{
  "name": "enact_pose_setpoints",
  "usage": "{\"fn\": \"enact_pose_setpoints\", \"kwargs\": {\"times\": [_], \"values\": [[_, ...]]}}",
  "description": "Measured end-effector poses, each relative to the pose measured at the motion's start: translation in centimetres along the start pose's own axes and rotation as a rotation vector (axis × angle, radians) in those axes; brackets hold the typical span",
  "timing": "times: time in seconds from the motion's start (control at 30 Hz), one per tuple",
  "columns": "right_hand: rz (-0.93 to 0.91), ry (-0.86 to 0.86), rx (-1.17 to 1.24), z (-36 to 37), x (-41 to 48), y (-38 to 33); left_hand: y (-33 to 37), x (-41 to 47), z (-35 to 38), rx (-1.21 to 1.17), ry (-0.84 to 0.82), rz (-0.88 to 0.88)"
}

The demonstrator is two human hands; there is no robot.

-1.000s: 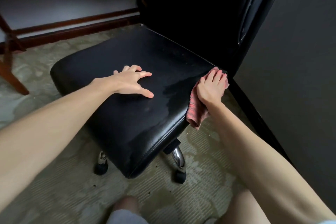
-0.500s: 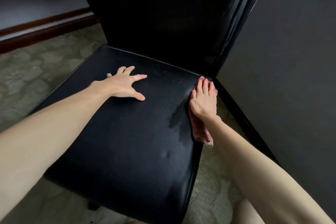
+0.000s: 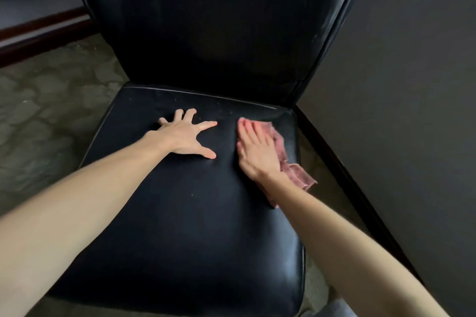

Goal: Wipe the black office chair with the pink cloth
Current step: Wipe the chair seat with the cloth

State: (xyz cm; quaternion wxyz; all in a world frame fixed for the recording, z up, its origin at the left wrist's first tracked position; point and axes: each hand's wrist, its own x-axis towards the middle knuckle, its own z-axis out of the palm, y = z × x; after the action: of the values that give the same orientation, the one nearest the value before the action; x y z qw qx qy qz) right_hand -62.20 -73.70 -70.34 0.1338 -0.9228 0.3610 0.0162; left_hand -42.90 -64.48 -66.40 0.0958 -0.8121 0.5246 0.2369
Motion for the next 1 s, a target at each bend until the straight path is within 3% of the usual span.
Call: {"fn": "enact_pose_setpoints", "kwargs": {"times": [0.23,0.47,0.73,1.0], "values": [[-0.050,-0.063,0.030,-0.1,-0.7,-0.9,-2.5,1.3,-1.8,-0.005,-0.022,-0.003],[0.127,-0.023,-0.014,-0.2,3.1,-0.4,-2.6,2.0,-1.4,-0.005,-0.066,-0.011],[0.030,0.019,0.002,0.9,6.5,-4.7,-3.2,2.4,-1.8,0.000,0.006,-0.045],[0.462,0.112,0.076,-1.0,6.5,3.8,-4.7,2.2,-1.9,-0.060,-0.024,-0.050]]}}
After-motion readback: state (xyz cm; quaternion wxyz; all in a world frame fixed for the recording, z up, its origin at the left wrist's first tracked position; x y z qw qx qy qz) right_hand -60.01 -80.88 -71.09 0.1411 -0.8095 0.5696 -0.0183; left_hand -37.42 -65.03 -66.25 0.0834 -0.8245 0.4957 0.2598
